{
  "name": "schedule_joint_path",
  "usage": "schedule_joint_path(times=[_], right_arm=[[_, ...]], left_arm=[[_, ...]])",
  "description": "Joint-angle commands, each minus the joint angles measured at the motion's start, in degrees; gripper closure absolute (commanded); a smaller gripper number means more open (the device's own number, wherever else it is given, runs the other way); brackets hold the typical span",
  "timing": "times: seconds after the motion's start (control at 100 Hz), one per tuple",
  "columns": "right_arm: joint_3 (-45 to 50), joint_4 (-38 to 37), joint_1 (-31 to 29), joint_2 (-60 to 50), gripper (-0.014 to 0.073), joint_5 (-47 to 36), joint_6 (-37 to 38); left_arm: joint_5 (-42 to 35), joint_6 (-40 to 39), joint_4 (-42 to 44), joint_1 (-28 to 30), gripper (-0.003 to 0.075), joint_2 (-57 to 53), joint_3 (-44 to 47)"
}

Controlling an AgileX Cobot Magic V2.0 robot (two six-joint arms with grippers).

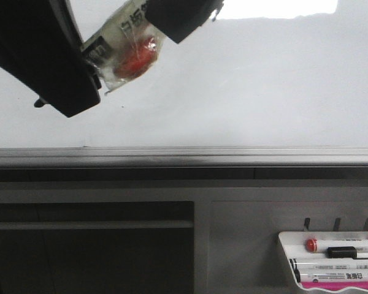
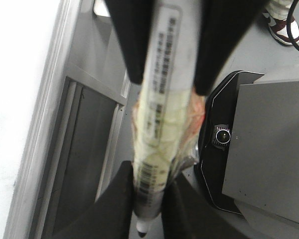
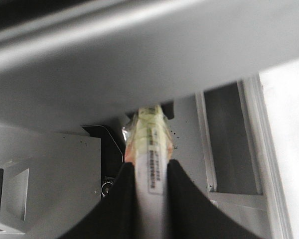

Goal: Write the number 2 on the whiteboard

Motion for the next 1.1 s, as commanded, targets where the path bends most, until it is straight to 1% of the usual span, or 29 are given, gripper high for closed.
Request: schedule_joint_path(times=[0.0, 0.09, 0.11, 0.12, 0.13, 0.16, 0.27, 0.38, 0.42, 0.51, 0.65, 0.71, 0.72, 0.78, 0.79, 0.81, 0.85, 0.86, 0.92, 0.95, 1.091], right_arm=[[-1.9, 2.1, 0.1, -1.4, 0.0631, -1.1, -0.4], [-1.9, 2.1, 0.1, -1.6, 0.0631, -1.2, -0.4], [-1.9, 2.1, 0.1, -1.7, 0.0631, -1.2, -0.4], [-1.9, 2.1, 0.1, -1.7, 0.0631, -1.2, -0.4], [-1.9, 2.1, 0.1, -1.7, 0.0631, -1.2, -0.4], [-1.9, 2.1, 0.1, -2.0, 0.0631, -1.2, -0.4], [-1.9, 1.5, -0.8, -4.1, 0.0631, -0.8, -0.1], [-1.8, 1.5, -3.0, -7.0, 0.0631, 0.1, 2.0], [-1.4, 1.3, -4.1, -8.5, 0.0631, 0.3, 3.0], [0.2, 1.1, -6.7, -11.5, 0.0631, 0.1, 5.5], [4.9, -0.1, -10.6, -16.7, 0.0631, -1.1, 12.2], [7.5, -2.3, -11.7, -19.3, 0.0631, -2.1, 18.5], [7.8, -2.6, -11.9, -19.6, 0.0631, -2.2, 18.5], [10.4, -5.8, -12.4, -22.1, 0.0631, -4.0, 26.4], [10.6, -6.2, -12.4, -22.4, 0.0631, -4.2, 26.4], [11.5, -7.4, -12.6, -23.2, 0.0631, -5.1, 29.6], [13.2, -9.3, -12.6, -24.8, 0.0631, -6.8, 33.7], [13.5, -9.6, -12.6, -25.0, 0.0631, -7.1, 33.7], [16.3, -10.9, -12.6, -26.8, 0.0631, -9.9, 40.3], [17.6, -11.2, -12.6, -27.6, 0.0631, -11.5, 42.3], [21.7, -11.2, -12.6, -29.2, 0.0631, -16.0, 42.9]], left_arm=[[-2.9, -0.2, -0.9, -0.4, 0.0723, -1.1, -1.9], [-3.1, -0.2, -0.2, -0.4, 0.0652, -1.1, -1.9], [-3.1, -0.2, 0.1, -0.4, 0.0622, -1.1, -1.9], [-3.1, -0.2, 0.1, -0.4, 0.0622, -1.1, -1.9], [-3.1, -0.2, 0.2, -0.4, 0.06, -1.3, -1.9], [-3.1, -0.2, 0.3, -0.2, 0.0577, -1.4, -1.9], [-3.7, -1.5, 0.3, 1.3, 0.0459, -3.6, -1.9], [-4.2, -2.5, -0.9, 4.1, 0.0392, -7.4, -1.6], [-5.1, -2.9, -1.7, 5.9, 0.0375, -9.7, -1.0], [-7.0, -4.5, -2.3, 9.6, 0.0366, -14.2, 1.0], [-10.7, -8.2, -2.3, 14.8, 0.0366, -22.7, 6.1], [-13.0, -9.8, -2.3, 16.6, 0.0366, -26.8, 8.8], [-13.2, -10.2, -2.3, 17.0, 0.0366, -27.3, 9.1], [-15.7, -11.9, -2.3, 18.5, 0.0366, -31.0, 11.9], [-16.0, -12.3, -2.3, 18.7, 0.0366, -31.3, 12.2], [-16.7, -12.8, -2.3, 19.2, 0.0367, -32.4, 13.1], [-18.1, -14.0, -2.4, 19.8, 0.0367, -34.3, 14.8], [-18.3, -14.5, -2.6, 19.9, 0.0367, -34.6, 15.1], [-19.8, -16.1, -2.5, 20.5, 0.0367, -36.6, 17.2], [-20.1, -16.9, -2.5, 20.7, 0.0367, -37.2, 18.0], [-20.3, -17.3, -2.5, 20.8, 0.0367, -37.8, 20.3]])
